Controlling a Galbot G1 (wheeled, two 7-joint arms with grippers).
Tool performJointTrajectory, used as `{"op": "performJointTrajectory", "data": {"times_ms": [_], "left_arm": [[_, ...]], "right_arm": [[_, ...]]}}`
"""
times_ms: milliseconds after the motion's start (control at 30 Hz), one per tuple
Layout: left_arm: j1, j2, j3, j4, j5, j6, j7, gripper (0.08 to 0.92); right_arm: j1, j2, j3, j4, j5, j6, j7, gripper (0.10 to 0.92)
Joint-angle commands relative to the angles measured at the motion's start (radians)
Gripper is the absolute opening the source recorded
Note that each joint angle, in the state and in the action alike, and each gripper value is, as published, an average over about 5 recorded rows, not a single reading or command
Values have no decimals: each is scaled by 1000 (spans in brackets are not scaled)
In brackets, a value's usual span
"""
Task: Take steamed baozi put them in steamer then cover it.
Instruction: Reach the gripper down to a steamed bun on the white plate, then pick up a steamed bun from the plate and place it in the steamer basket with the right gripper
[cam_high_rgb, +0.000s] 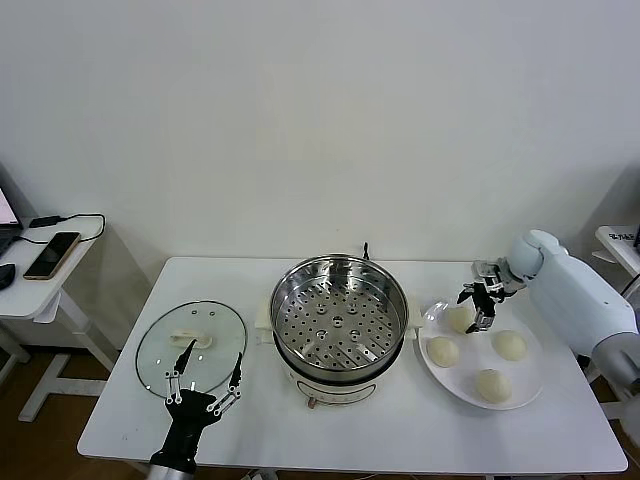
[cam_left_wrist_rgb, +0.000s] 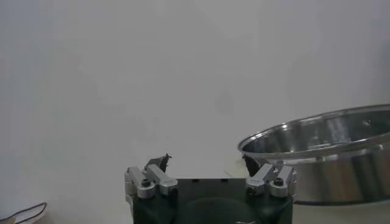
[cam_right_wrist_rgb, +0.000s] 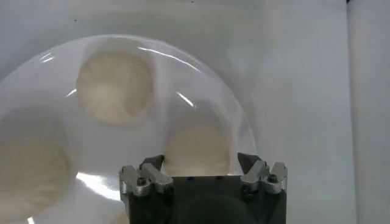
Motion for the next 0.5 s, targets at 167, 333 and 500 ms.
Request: {"op": "performJointTrajectory", "data": {"times_ms": [167,333,500], "left_arm": [[-1,2,-3,10,0,-4,-1,823],[-8,2,-2,10,0,0,-3,823],[-15,3,4,6,0,4,-4,823]], "right_arm": [[-5,-4,-22,20,-17,-2,12,628],[3,-43,-28,88,1,5,10,616],[130,-90,-111,192,48,83,-6,622]]}}
